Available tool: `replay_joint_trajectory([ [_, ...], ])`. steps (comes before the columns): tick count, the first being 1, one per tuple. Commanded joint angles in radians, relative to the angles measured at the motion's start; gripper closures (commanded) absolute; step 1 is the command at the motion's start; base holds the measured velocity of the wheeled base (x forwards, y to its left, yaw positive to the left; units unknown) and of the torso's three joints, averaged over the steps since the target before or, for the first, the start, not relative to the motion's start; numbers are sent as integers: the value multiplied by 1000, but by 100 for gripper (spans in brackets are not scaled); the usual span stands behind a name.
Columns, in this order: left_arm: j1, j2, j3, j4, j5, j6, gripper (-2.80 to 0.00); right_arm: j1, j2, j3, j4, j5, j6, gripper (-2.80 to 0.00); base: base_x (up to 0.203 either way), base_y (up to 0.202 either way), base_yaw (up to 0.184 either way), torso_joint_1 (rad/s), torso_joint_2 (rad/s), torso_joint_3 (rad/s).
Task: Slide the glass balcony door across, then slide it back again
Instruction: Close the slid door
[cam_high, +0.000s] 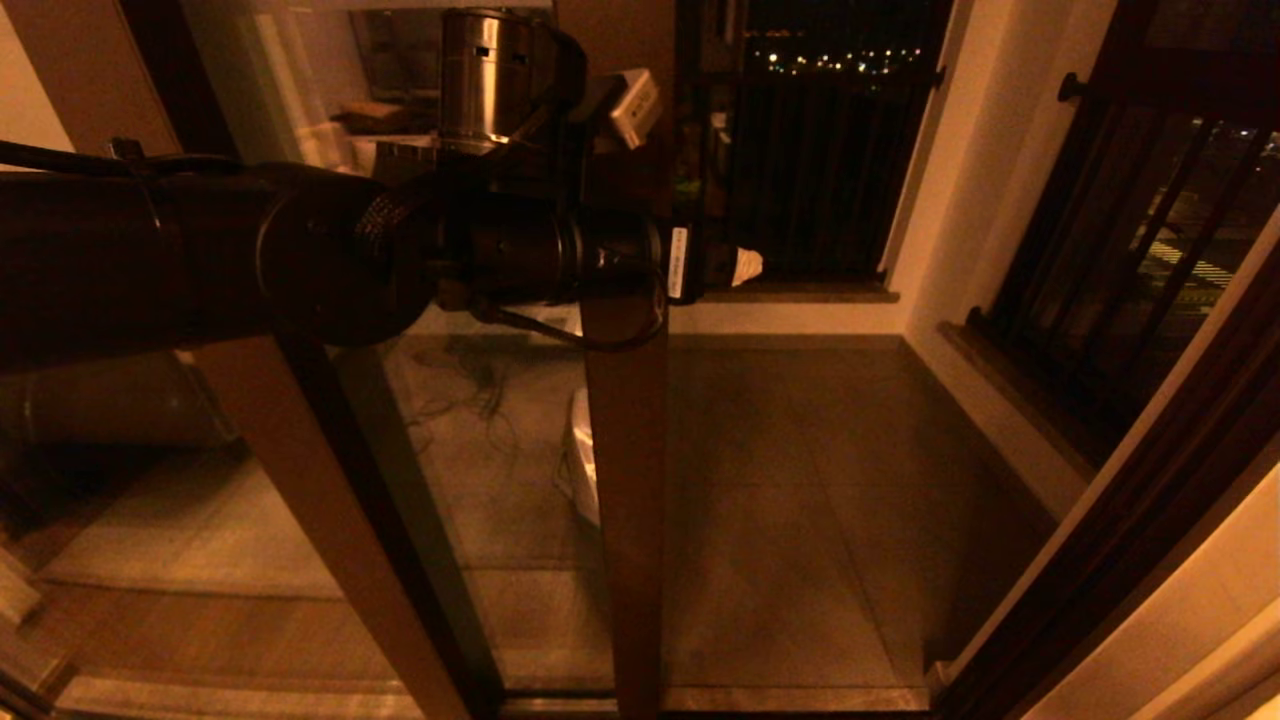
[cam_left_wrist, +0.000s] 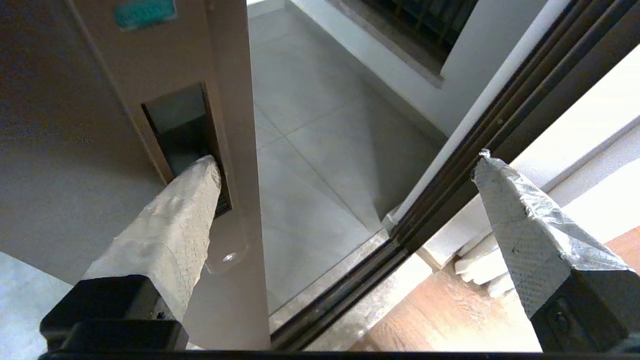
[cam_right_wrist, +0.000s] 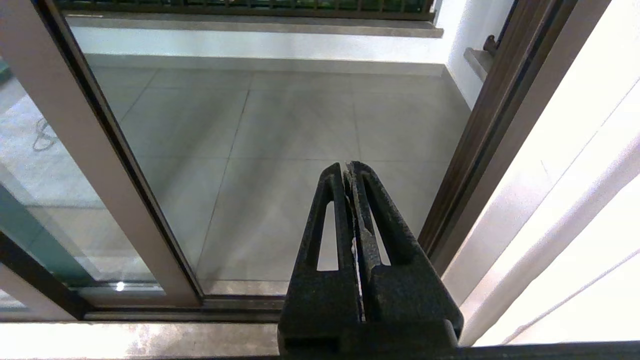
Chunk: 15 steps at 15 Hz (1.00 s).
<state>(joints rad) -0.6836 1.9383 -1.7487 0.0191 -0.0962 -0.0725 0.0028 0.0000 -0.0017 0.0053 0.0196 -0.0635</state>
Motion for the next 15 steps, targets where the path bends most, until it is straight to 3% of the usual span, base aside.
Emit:
replay_joint_trajectory([
  [1,1,-6,11,12,19,-3,-280,0,0,0,1,0,-1,0,0,0,0,0,0,0],
  [15,-41,27,-51,10,24,-3,-280,0,0,0,1,0,-1,0,0,0,0,0,0,0],
])
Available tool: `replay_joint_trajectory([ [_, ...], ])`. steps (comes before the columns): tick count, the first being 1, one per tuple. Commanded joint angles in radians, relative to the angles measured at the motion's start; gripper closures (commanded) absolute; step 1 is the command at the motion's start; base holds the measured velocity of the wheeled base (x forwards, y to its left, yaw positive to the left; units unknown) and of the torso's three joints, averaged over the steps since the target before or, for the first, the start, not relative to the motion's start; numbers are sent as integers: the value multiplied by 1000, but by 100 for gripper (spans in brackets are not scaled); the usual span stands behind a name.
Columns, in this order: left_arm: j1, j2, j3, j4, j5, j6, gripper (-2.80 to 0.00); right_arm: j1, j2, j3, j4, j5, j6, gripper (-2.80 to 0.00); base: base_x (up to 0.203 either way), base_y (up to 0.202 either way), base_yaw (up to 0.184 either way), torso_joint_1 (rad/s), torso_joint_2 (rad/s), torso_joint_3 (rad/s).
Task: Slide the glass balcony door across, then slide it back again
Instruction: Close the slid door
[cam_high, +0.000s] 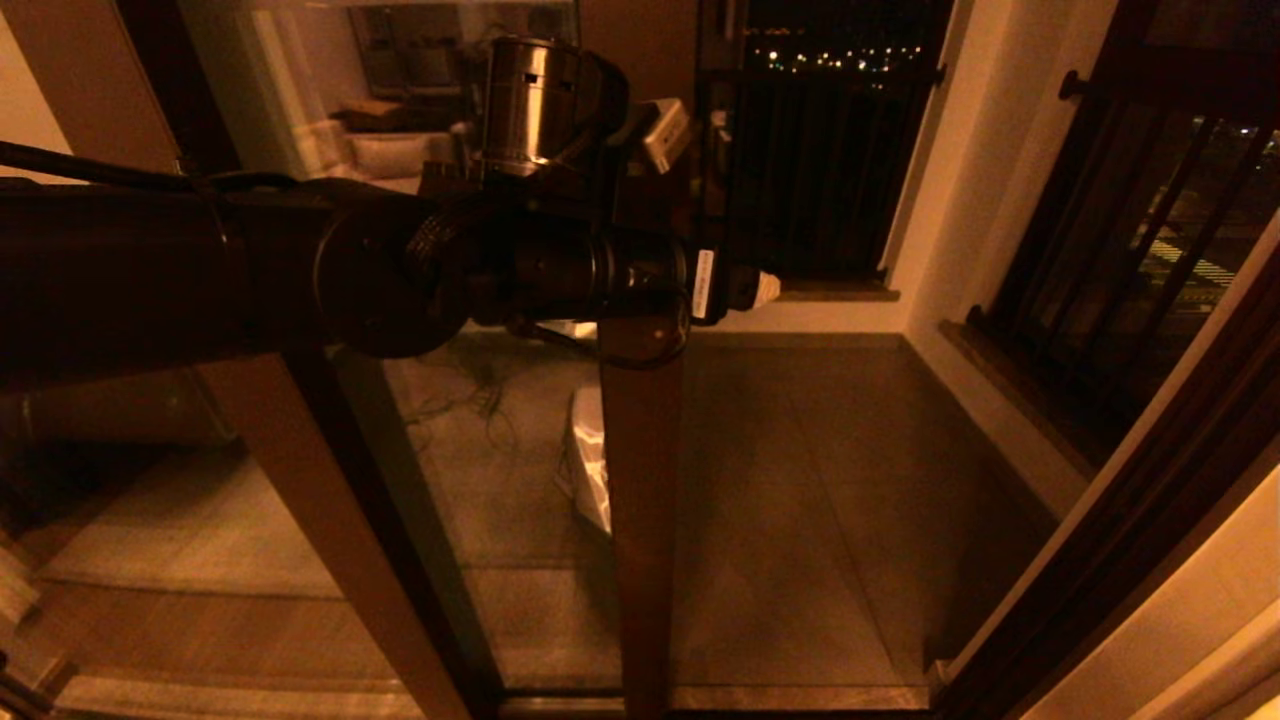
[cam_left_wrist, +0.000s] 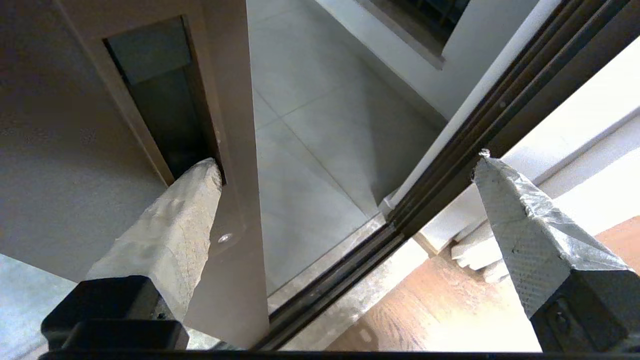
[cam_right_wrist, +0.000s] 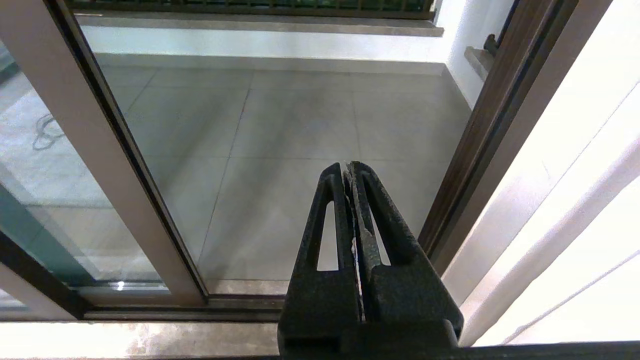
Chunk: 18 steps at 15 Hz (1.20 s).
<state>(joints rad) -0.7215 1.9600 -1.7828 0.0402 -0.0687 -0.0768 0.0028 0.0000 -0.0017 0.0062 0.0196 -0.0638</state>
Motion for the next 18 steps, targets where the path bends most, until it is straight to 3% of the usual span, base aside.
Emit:
replay_joint_trajectory([
  [1,-5,9,-27,-11,-2,2,-280,0,0,0,-1,0,-1,0,0,0,0,0,0,0],
  [18,-75,79,-113,-11,24,3,-280,0,0,0,0,0,-1,0,0,0,0,0,0,0],
])
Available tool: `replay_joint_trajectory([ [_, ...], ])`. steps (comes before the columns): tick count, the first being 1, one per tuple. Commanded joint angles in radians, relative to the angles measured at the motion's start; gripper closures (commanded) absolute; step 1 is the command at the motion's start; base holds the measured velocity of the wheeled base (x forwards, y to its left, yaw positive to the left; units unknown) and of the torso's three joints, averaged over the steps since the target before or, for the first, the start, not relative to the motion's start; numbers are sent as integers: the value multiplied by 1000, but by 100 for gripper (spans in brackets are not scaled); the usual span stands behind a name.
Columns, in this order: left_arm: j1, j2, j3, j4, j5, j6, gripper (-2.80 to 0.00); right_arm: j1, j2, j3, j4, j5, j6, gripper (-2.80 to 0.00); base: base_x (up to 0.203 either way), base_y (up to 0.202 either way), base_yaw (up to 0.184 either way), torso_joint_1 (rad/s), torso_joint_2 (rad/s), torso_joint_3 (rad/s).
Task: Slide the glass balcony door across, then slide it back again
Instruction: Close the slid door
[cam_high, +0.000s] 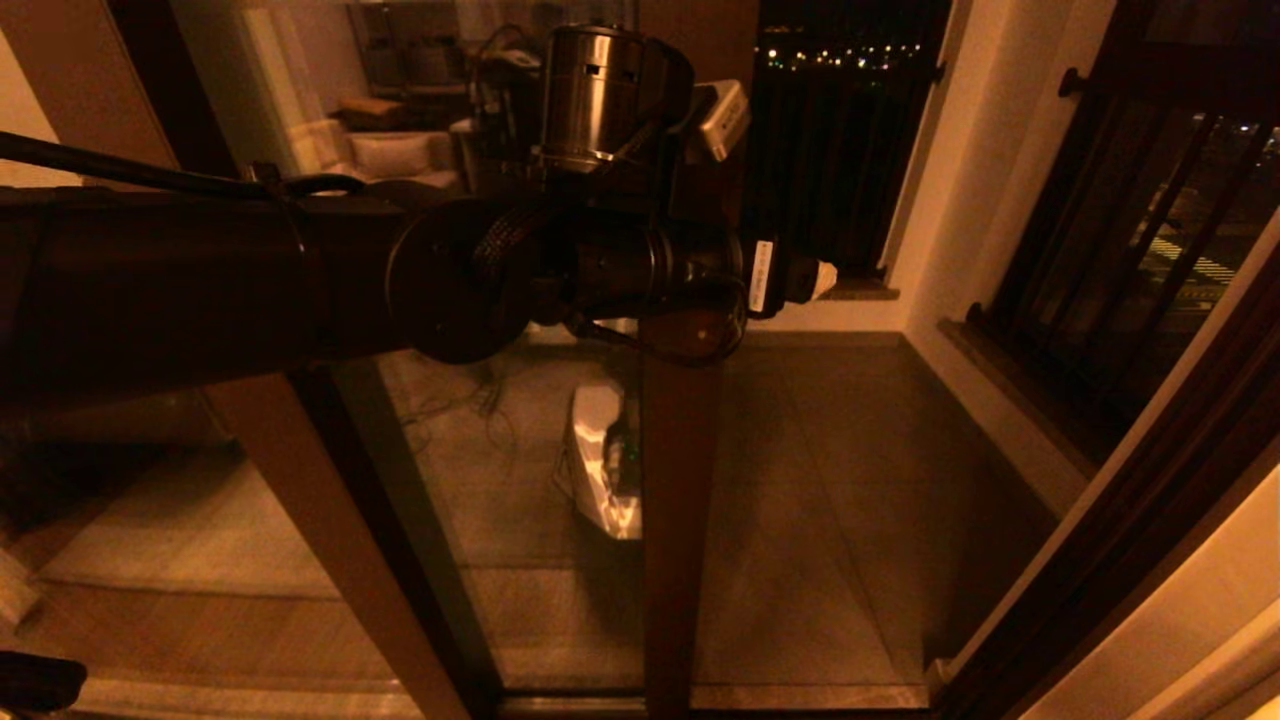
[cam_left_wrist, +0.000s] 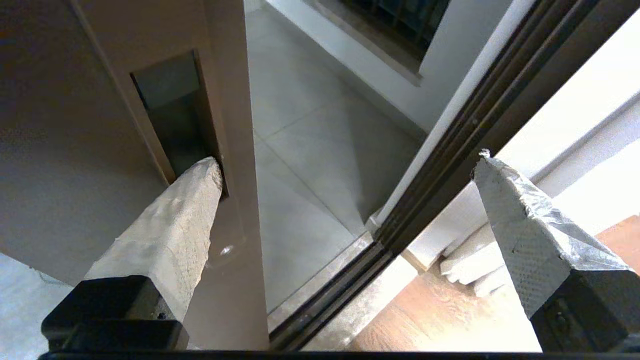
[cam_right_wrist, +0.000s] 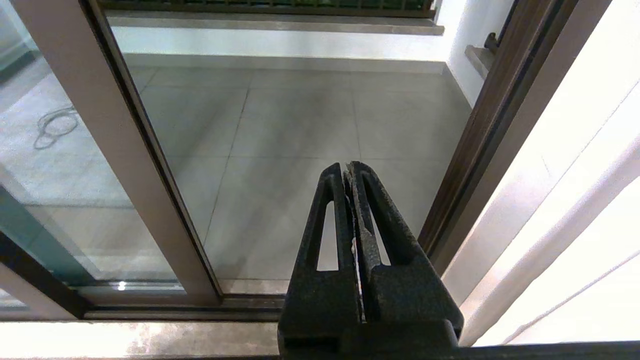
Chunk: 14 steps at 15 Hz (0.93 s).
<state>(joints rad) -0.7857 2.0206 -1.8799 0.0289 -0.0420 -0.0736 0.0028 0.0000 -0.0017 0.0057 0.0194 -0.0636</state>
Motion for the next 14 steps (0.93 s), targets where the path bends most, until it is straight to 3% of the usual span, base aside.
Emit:
replay_joint_trajectory([
  [1,-15,30,-29,0,-3,0,-280,0,0,0,0,1,-1,0,0,0,0,0,0,0],
  [11,-49,55,-56,3,-1,0,-280,0,0,0,0,1,-1,0,0,0,0,0,0,0],
  [14,-63,33,-29,7,45,-1,-280,0,0,0,0,1,-1,0,0,0,0,0,0,0],
])
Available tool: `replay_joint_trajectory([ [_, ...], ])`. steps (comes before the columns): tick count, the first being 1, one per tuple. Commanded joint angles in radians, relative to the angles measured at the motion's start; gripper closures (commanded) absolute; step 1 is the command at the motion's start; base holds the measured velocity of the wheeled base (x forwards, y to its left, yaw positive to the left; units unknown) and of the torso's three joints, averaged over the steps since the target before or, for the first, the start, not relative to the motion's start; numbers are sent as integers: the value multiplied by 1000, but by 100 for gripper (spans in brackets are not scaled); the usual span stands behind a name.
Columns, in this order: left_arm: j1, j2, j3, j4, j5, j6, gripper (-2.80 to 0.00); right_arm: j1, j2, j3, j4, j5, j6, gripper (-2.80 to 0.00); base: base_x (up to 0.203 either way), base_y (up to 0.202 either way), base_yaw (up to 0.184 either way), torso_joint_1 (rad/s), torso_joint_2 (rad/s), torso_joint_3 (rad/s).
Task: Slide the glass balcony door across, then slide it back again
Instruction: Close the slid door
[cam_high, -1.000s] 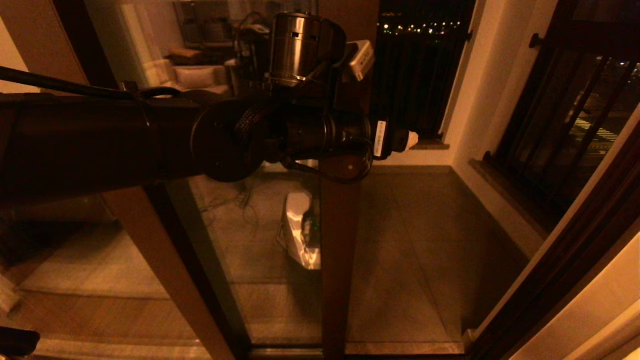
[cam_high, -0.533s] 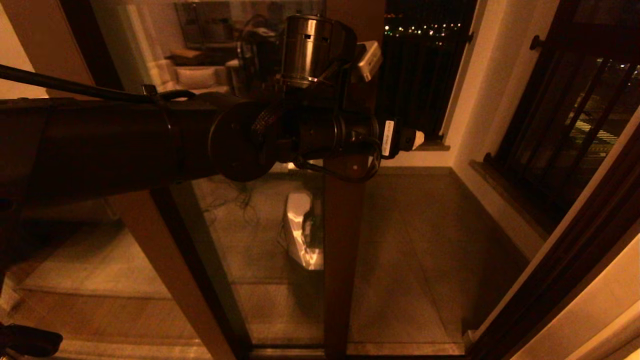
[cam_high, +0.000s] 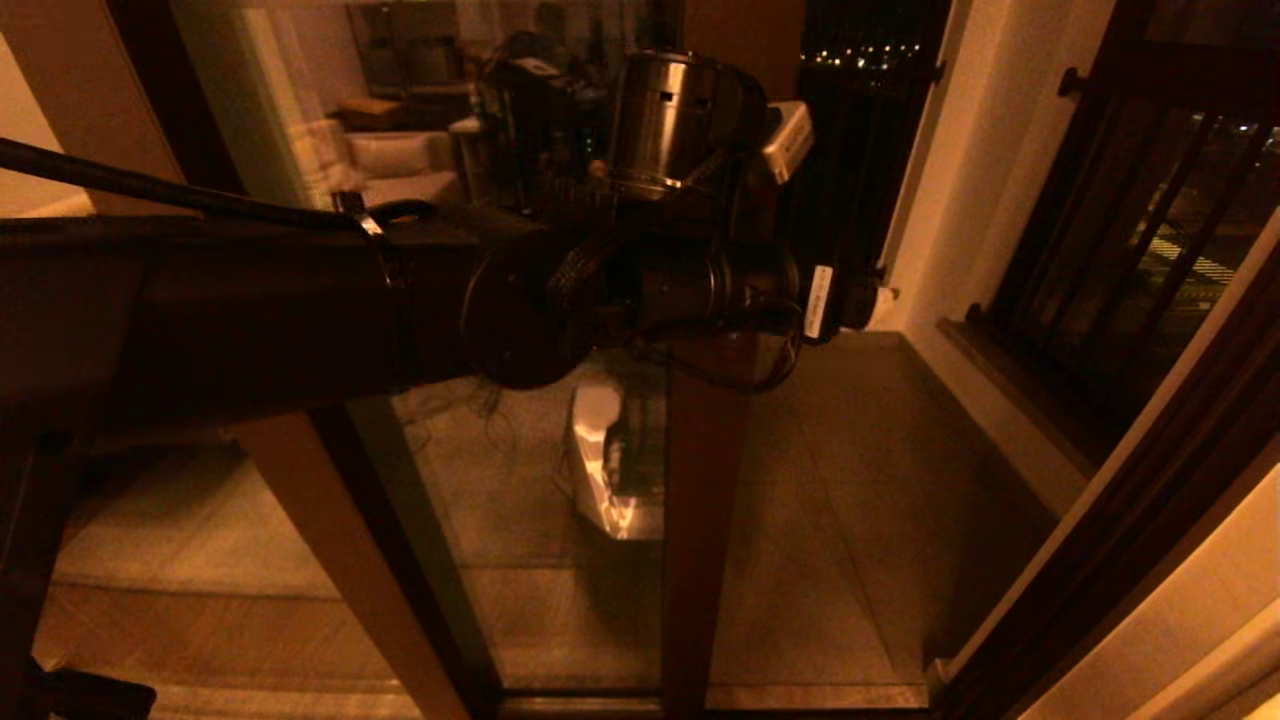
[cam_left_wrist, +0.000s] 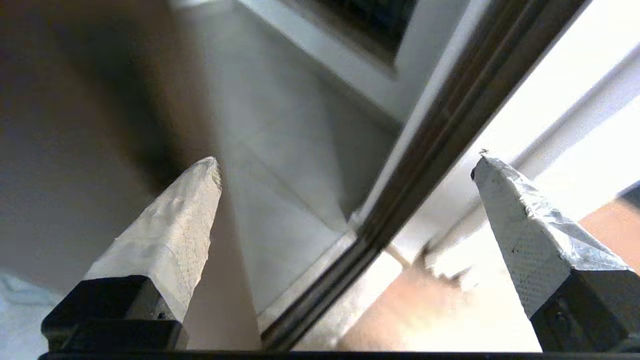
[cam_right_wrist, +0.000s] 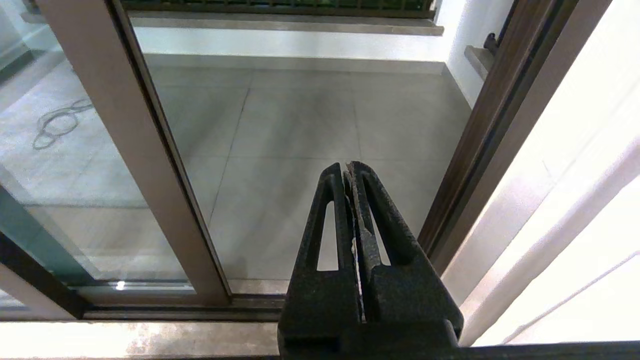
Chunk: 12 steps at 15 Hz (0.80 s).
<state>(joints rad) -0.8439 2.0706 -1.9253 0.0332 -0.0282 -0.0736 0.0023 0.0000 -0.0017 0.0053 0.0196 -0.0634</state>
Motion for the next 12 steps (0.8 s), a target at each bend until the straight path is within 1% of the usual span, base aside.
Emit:
replay_joint_trajectory([
  [1,-17,-52,48,3,60,-1,-280,1,0,0,-1,0,-1,0,0,0,0,0,0,0],
  [3,-47,-152,176,1,110,-1,-280,1,0,0,1,0,-1,0,0,0,0,0,0,0],
  [5,-57,-284,294,0,155,0,-280,1,0,0,1,0,-1,0,0,0,0,0,0,0],
  [8,-47,-574,453,27,222,4,-280,1,0,0,1,0,-1,0,0,0,0,0,0,0],
  [9,-22,-679,520,46,240,16,-280,1,0,0,1,0,-1,0,0,0,0,0,0,0],
  [11,87,-908,686,78,265,42,-280,1,0,0,1,0,0,0,0,0,0,0,0,0],
  [12,160,-1022,757,104,274,53,0,1,0,0,1,0,-1,0,0,0,0,0,0,0],
])
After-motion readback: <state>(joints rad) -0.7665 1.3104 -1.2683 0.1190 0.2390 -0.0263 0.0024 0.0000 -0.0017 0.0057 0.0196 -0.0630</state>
